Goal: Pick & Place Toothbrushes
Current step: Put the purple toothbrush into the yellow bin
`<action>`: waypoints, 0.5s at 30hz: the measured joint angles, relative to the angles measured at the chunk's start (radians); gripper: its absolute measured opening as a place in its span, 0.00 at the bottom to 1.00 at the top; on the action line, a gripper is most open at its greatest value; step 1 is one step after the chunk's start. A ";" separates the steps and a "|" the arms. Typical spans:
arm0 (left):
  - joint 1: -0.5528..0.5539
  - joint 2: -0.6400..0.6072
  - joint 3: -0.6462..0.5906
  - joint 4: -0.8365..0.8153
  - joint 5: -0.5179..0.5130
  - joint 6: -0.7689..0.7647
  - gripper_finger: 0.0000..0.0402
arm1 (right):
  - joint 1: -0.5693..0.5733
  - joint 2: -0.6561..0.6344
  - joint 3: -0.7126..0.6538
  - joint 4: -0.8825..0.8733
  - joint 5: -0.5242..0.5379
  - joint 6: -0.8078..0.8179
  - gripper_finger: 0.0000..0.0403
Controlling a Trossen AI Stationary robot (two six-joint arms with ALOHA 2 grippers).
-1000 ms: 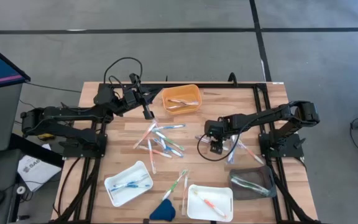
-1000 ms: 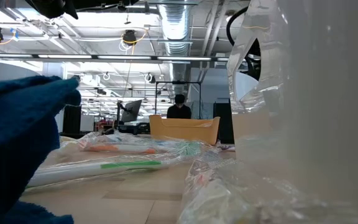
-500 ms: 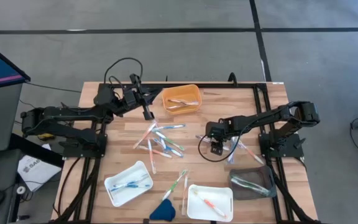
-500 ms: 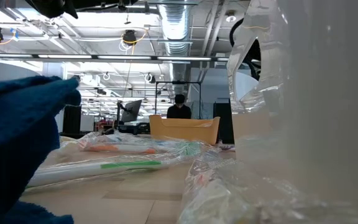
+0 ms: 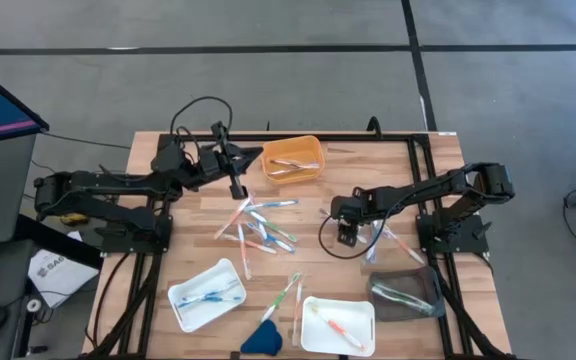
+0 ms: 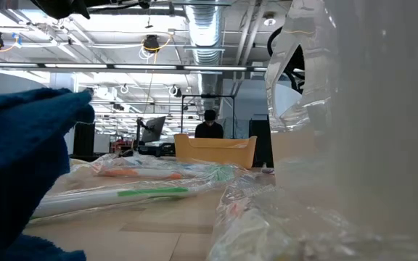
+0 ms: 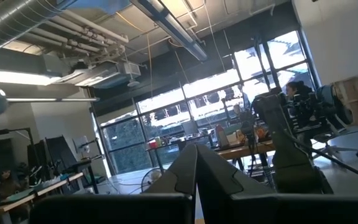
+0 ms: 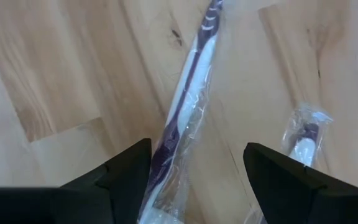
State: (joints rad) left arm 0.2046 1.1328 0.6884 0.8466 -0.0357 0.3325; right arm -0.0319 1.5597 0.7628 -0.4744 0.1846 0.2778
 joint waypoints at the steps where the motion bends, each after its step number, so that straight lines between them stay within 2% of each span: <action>1: -0.004 0.000 0.000 0.000 0.000 0.000 0.00 | 0.000 0.000 0.000 0.000 0.001 0.010 0.62; 15: -0.083 0.000 0.000 0.000 0.000 0.000 0.00 | 0.026 0.000 0.000 -0.010 0.034 0.143 0.62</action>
State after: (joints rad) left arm 0.1214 1.1324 0.6884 0.8467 -0.0360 0.3324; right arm -0.0059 1.5597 0.7628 -0.4847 0.2186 0.4205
